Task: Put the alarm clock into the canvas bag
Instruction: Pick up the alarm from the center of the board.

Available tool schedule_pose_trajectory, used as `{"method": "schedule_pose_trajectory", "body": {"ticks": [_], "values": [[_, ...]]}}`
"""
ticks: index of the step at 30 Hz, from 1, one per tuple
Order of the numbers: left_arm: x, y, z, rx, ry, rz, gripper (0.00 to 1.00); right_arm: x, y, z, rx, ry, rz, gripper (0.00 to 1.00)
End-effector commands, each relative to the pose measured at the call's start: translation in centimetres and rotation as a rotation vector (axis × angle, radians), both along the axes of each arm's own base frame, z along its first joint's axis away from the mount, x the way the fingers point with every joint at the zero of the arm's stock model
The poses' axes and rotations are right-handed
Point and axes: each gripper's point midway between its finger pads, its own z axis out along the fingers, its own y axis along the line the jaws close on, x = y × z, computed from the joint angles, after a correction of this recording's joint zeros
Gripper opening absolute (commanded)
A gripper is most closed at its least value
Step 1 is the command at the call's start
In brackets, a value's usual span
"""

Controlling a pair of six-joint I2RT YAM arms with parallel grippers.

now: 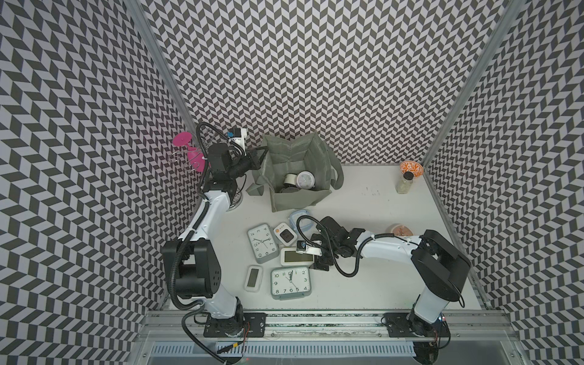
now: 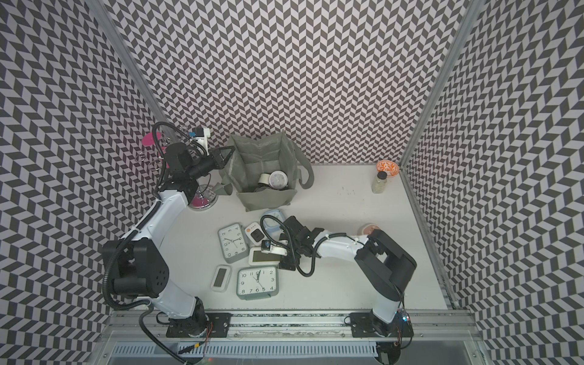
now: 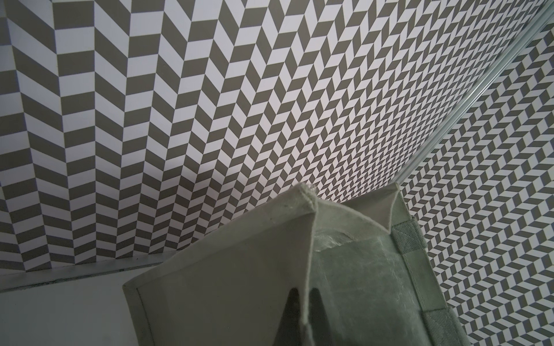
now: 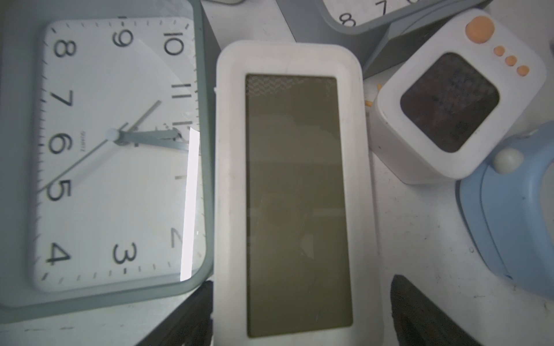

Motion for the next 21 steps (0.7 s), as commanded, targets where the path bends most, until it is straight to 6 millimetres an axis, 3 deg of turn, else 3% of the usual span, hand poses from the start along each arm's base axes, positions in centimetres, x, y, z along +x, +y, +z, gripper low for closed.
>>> {"method": "schedule_pose_trajectory", "body": {"ticks": [1,12,21], "values": [[-0.8,0.0,4.5,-0.001,-0.169,-0.014,0.00,0.3,2.1,1.1,0.068,-0.024,0.032,0.87],[-0.8,0.0,4.5,0.001,-0.170,-0.014,0.00,0.6,2.6,1.7,0.075,-0.015,0.024,0.69],[-0.9,-0.3,4.5,-0.002,-0.171,-0.026,0.00,0.7,1.3,8.6,0.225,-0.099,-0.091,0.60]]}}
